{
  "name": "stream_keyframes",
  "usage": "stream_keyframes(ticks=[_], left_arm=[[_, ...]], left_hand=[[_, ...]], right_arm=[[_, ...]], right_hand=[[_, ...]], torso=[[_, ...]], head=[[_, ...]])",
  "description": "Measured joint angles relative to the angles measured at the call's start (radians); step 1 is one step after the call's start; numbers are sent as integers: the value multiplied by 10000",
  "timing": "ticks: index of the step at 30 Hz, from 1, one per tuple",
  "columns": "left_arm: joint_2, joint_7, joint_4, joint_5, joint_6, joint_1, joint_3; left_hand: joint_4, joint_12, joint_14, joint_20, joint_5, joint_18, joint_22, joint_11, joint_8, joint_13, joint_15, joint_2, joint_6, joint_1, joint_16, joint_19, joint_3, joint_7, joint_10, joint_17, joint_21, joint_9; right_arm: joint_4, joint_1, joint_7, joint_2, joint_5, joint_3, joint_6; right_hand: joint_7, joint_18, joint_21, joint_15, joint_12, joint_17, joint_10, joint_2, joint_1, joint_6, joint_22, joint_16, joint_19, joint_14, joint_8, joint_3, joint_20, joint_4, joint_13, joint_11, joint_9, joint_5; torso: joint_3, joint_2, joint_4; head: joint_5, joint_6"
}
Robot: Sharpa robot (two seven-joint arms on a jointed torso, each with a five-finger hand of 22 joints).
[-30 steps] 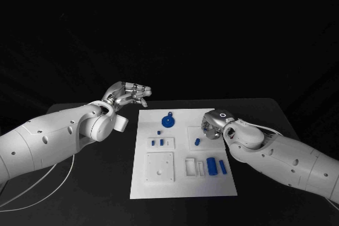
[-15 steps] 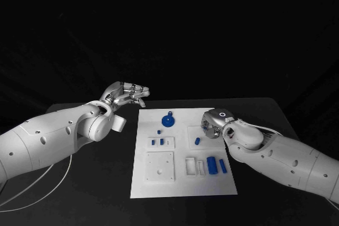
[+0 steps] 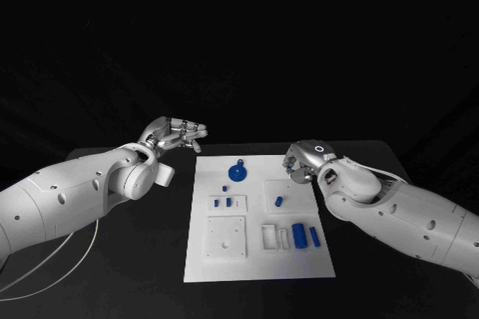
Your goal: Assemble the parts on the task board
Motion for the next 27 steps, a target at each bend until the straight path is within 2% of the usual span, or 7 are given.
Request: stream_keyframes(ticks=[2,6,14,20,25,27], left_arm=[[6,0,-8,-5,-7,0,0],[20,0,-6,-11,-31,0,0],[59,12,83,-12,-159,0,0],[214,21,99,-6,-352,0,-18],[381,21,59,-4,-507,-1,-60],[452,22,45,-3,-551,-2,-65]], left_hand=[[0,0,0,0,0,-1,0,0,0,0,0,0,0,0,0,0,0,0,0,0,0,0],[0,0,0,0,0,-1,1,0,0,0,0,0,1,0,0,0,0,0,0,-1,0,0],[0,0,0,0,0,-1,-16,0,0,0,0,0,1,0,0,0,0,0,1,8,0,1],[-32,0,0,0,0,-1,-16,-1,0,0,0,35,2,35,0,0,-31,1,1,7,0,0],[-66,0,-37,0,0,-1,-16,-1,0,0,37,27,2,106,0,0,-15,1,1,7,0,1],[-66,0,-37,0,0,-1,-11,-1,0,0,37,27,2,106,0,0,-15,1,1,6,0,1]], right_arm=[[249,21,5,-75,60,84,-21],[726,14,35,-130,225,144,-64],[1611,-288,180,105,533,167,-124],[1913,-658,322,484,617,84,-142],[1932,-1005,426,778,672,65,-170],[1929,-1135,461,860,689,52,-185]], right_hand=[[0,0,-137,10,0,38,1,0,0,0,124,-16,31,17,0,27,-3,27,0,1,17,0],[1,0,-264,0,0,61,1,0,0,-1,255,-42,55,28,0,26,-24,27,0,1,29,0],[2,2,-544,0,-1,89,2,0,0,-2,527,-117,158,33,0,-3,12,56,0,2,28,-1],[3,4,-650,14,-2,88,17,-1,-1,-3,627,-117,227,48,0,-3,15,56,0,18,27,-2],[5,5,-700,15,-5,97,17,-2,-2,-5,679,-117,228,49,0,-3,14,55,0,17,26,-2],[6,4,-737,0,-14,97,17,-2,-2,-6,709,-117,232,65,0,-3,11,55,0,17,26,-2]], torso=[[0,0,-1],[6,0,-1],[16,1,1],[22,1,32],[19,-5,32],[12,-11,27]], head=[[7,16],[81,28],[325,37],[671,48],[1078,-22],[1191,-51]])
